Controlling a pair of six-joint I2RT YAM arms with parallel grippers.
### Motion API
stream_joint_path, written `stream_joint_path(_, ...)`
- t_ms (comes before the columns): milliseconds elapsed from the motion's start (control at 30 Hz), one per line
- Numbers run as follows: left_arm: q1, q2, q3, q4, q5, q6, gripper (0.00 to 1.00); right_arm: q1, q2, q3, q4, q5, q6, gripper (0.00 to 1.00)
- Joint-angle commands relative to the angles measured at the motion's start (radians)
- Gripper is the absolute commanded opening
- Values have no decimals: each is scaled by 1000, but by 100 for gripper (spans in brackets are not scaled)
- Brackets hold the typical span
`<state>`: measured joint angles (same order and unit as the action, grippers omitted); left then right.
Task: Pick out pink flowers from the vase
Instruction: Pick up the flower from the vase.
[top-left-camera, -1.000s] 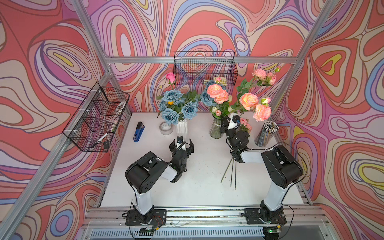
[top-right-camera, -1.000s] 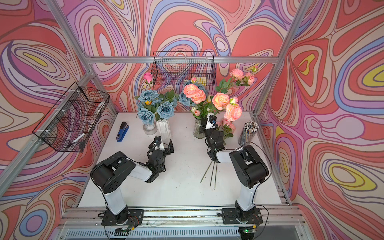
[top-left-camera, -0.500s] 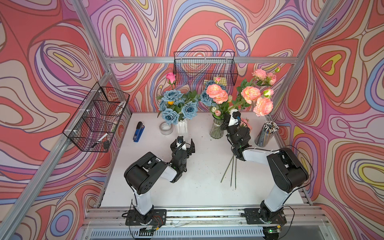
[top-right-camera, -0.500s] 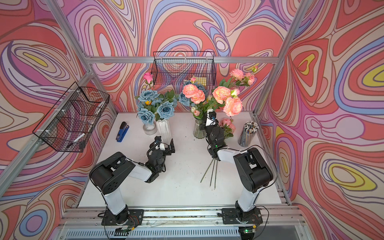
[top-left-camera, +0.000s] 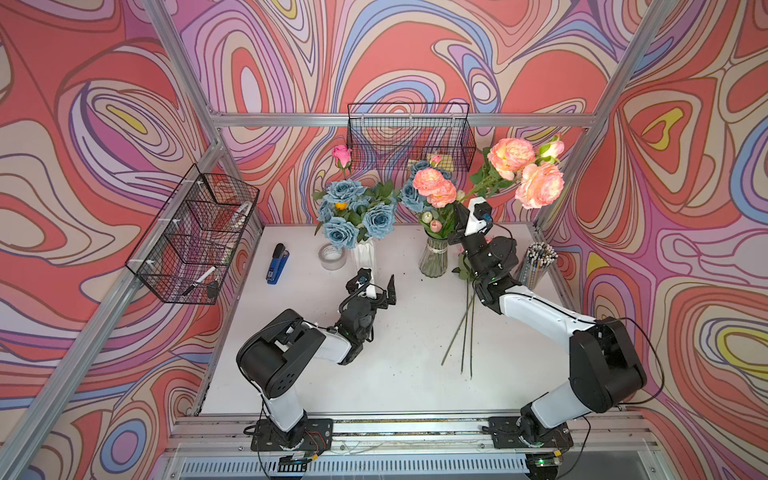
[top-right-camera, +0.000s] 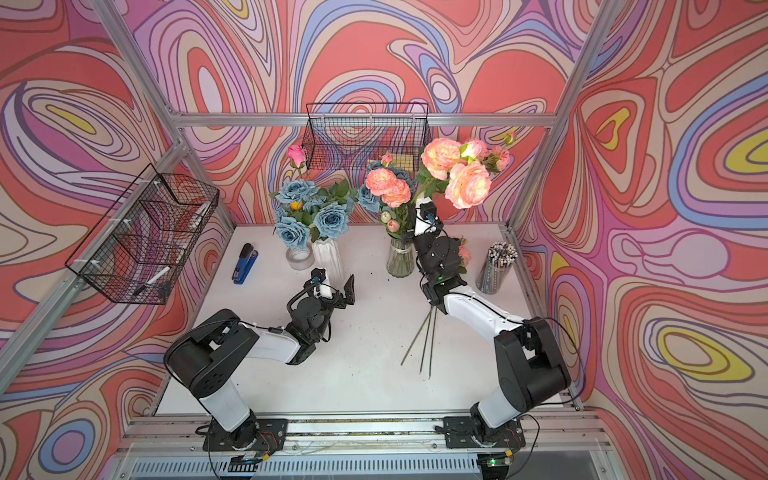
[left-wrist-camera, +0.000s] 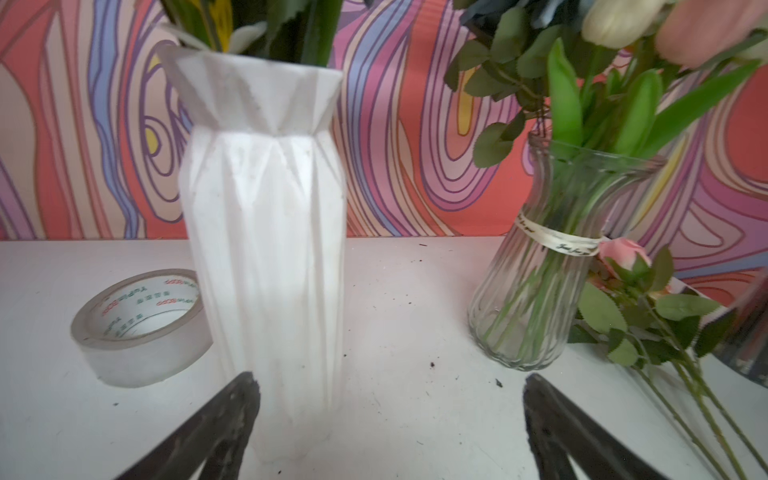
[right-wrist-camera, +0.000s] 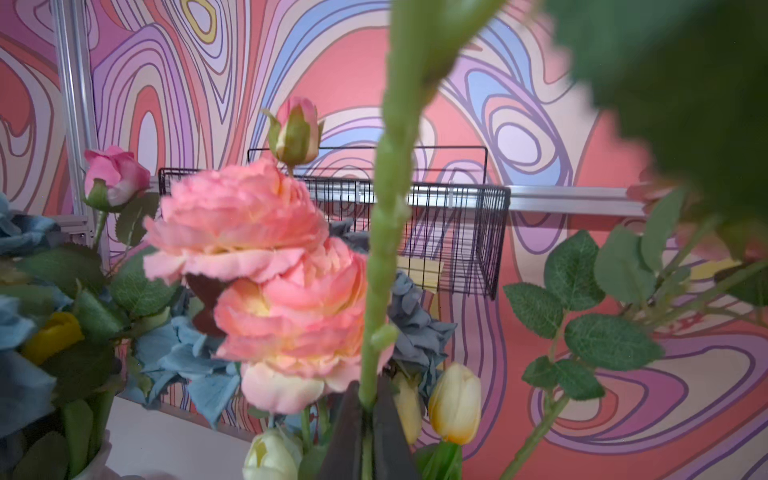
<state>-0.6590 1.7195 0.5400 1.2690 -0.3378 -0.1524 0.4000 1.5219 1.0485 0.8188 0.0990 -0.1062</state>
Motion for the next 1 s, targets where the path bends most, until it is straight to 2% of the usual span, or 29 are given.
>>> stream_joint_path(0,6,-39,3,56,162,28,100,3,-78,63,-149,-29,-20,0)
stream_joint_path(233,6,-90,45,56,438,27,100,3,-192,155,-388,-103,11,0)
stream_joint_path(467,6,-143,159,48,696,-8,100,2,-285,260,-655,-170,54,0)
stream_joint_path(733,6,-146,346,-75,878,-57,99,3,-362,392,-1015,-211,63,0)
stream_joint_path(967,6,-89,508,-181,1061,-117,93,3,-410,408,-1141,-322,98,0)
